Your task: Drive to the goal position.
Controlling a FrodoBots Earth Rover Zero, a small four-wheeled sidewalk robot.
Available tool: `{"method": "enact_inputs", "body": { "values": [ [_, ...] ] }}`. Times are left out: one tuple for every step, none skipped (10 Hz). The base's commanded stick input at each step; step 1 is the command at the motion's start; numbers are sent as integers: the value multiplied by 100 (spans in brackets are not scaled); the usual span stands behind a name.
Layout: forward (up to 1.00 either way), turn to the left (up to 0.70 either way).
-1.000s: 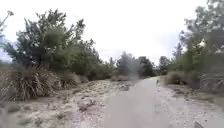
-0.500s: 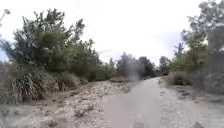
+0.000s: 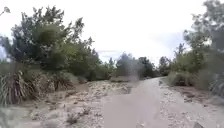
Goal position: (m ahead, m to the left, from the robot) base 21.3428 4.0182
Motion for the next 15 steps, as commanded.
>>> {"method": "enact_inputs", "body": {
  "values": [
    [45, 0],
    [45, 0],
    [45, 0],
    [45, 0],
    [45, 0],
    [45, 0],
    [45, 0],
    [45, 0],
    [45, 0],
    [45, 0],
    [45, 0],
    [45, 0],
    [45, 0],
    [45, 0],
    [45, 0]
  ]
}}
